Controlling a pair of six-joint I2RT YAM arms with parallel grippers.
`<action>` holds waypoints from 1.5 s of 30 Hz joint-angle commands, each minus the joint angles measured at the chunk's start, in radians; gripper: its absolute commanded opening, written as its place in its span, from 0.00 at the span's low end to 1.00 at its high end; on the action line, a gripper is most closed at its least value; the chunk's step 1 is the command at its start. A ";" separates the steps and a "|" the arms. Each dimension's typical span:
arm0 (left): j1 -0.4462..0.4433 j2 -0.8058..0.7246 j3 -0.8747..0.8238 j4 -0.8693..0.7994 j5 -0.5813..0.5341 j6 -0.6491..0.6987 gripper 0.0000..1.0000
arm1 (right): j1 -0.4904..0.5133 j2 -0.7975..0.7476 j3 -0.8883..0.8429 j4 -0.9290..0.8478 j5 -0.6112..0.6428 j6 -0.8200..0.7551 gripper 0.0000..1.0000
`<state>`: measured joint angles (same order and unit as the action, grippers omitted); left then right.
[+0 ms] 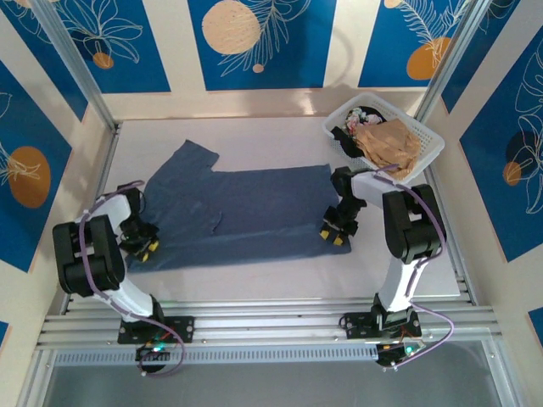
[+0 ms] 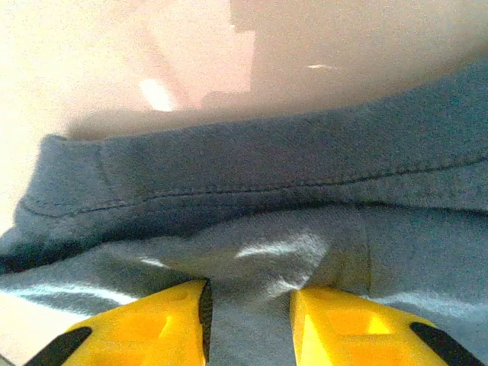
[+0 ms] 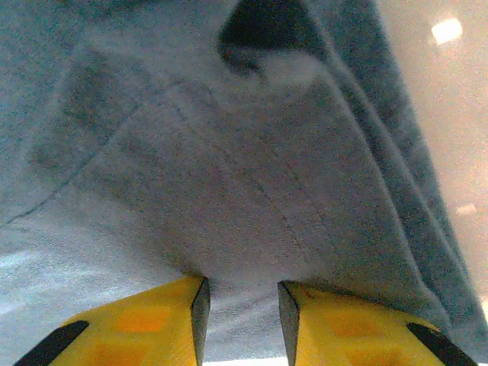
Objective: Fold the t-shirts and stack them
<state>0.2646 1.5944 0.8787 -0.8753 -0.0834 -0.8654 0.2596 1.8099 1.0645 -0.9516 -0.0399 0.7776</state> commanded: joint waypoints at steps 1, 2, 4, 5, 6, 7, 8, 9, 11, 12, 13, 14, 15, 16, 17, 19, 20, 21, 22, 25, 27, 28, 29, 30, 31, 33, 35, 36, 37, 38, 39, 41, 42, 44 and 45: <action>0.050 -0.035 -0.032 -0.061 -0.075 0.000 0.33 | 0.019 -0.028 -0.073 -0.064 0.020 0.026 0.35; 0.060 -0.052 -0.038 -0.067 -0.080 0.005 0.33 | 0.027 -0.044 -0.075 -0.069 0.012 0.027 0.36; 0.070 -0.087 -0.026 -0.089 -0.110 0.005 0.33 | 0.038 -0.072 -0.058 -0.082 0.003 0.026 0.38; 0.069 -0.106 -0.004 -0.100 -0.123 0.004 0.34 | 0.042 -0.091 -0.037 -0.080 0.003 0.022 0.39; 0.068 -0.121 0.022 -0.102 -0.123 0.000 0.36 | 0.046 -0.110 -0.016 -0.074 0.011 0.016 0.41; 0.063 -0.133 0.060 -0.096 -0.113 -0.005 0.37 | 0.047 -0.132 0.014 -0.061 0.021 0.003 0.45; 0.051 -0.137 0.102 -0.076 -0.094 -0.009 0.39 | 0.047 -0.150 0.045 -0.039 0.031 -0.013 0.48; 0.036 -0.128 0.142 -0.049 -0.074 -0.009 0.41 | 0.046 -0.157 0.075 -0.018 0.037 -0.030 0.50; -0.024 -0.069 0.255 0.034 -0.017 0.019 0.46 | 0.037 -0.148 0.147 0.044 0.026 -0.072 0.52; -0.057 -0.024 0.316 0.052 -0.009 0.032 0.47 | 0.034 -0.133 0.178 0.070 0.015 -0.086 0.52; -0.097 0.034 0.399 0.068 0.000 0.057 0.48 | 0.025 -0.108 0.219 0.094 0.001 -0.100 0.51; -0.134 0.101 0.484 0.081 0.017 0.086 0.50 | 0.020 -0.081 0.260 0.115 -0.015 -0.114 0.52; -0.162 0.163 0.561 0.080 0.024 0.103 0.50 | 0.016 -0.057 0.298 0.129 -0.027 -0.124 0.51; -0.192 0.231 0.651 0.084 0.034 0.125 0.50 | 0.013 -0.031 0.342 0.140 -0.031 -0.133 0.51; -0.219 0.303 0.737 0.093 0.053 0.155 0.51 | 0.006 -0.009 0.380 0.152 -0.040 -0.140 0.51; -0.252 0.437 0.910 0.069 0.057 0.188 0.51 | -0.004 0.032 0.437 0.175 -0.059 -0.146 0.51; -0.264 0.508 1.001 0.059 0.060 0.207 0.51 | -0.009 0.053 0.468 0.173 -0.060 -0.143 0.51; -0.268 0.563 1.069 0.051 0.064 0.211 0.51 | -0.014 0.068 0.493 0.171 -0.064 -0.143 0.51; -0.271 0.619 1.140 0.048 0.070 0.203 0.51 | -0.016 0.086 0.520 0.167 -0.066 -0.143 0.51; -0.272 0.752 1.285 0.095 0.093 0.178 0.53 | -0.021 0.119 0.566 0.170 -0.075 -0.140 0.51; -0.272 0.820 1.357 0.136 0.086 0.173 0.54 | -0.025 0.131 0.586 0.165 -0.077 -0.134 0.51; -0.274 0.852 1.394 0.158 0.079 0.176 0.55 | -0.025 0.134 0.593 0.161 -0.076 -0.131 0.51; -0.275 0.885 1.427 0.175 0.068 0.184 0.55 | -0.026 0.133 0.595 0.161 -0.078 -0.126 0.51; -0.276 0.911 1.455 0.184 0.057 0.190 0.55 | -0.026 0.130 0.595 0.160 -0.078 -0.123 0.51; -0.277 0.939 1.483 0.193 0.049 0.195 0.55 | -0.026 0.127 0.591 0.159 -0.076 -0.119 0.50; -0.277 0.989 1.528 0.205 0.046 0.197 0.55 | -0.027 0.116 0.582 0.157 -0.078 -0.111 0.50; -0.278 1.031 1.568 0.209 0.045 0.195 0.56 | -0.027 0.103 0.565 0.160 -0.081 -0.102 0.50; -0.279 1.046 1.580 0.213 0.043 0.192 0.56 | -0.027 0.095 0.555 0.164 -0.085 -0.099 0.50; -0.281 1.058 1.585 0.225 0.046 0.187 0.56 | -0.028 0.089 0.545 0.167 -0.087 -0.095 0.50; -0.283 1.070 1.591 0.233 0.049 0.183 0.57 | -0.028 0.081 0.535 0.170 -0.087 -0.092 0.50; -0.285 1.080 1.599 0.236 0.050 0.176 0.57 | -0.028 0.076 0.527 0.174 -0.089 -0.091 0.50; -0.294 1.105 1.625 0.231 0.062 0.168 0.57 | -0.028 0.071 0.514 0.175 -0.091 -0.089 0.49; -0.299 1.117 1.642 0.214 0.058 0.169 0.57 | -0.028 0.069 0.513 0.174 -0.093 -0.089 0.48; -0.313 1.138 1.677 0.169 0.043 0.173 0.56 | -0.029 0.071 0.508 0.173 -0.095 -0.088 0.48; -0.319 1.142 1.683 0.153 0.033 0.173 0.55 | -0.031 0.071 0.507 0.175 -0.099 -0.086 0.48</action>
<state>-0.0307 2.6923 2.5172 -0.6769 -0.0311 -0.6971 0.2348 1.9179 1.5879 -0.7700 -0.1074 0.6796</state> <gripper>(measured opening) 0.553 0.478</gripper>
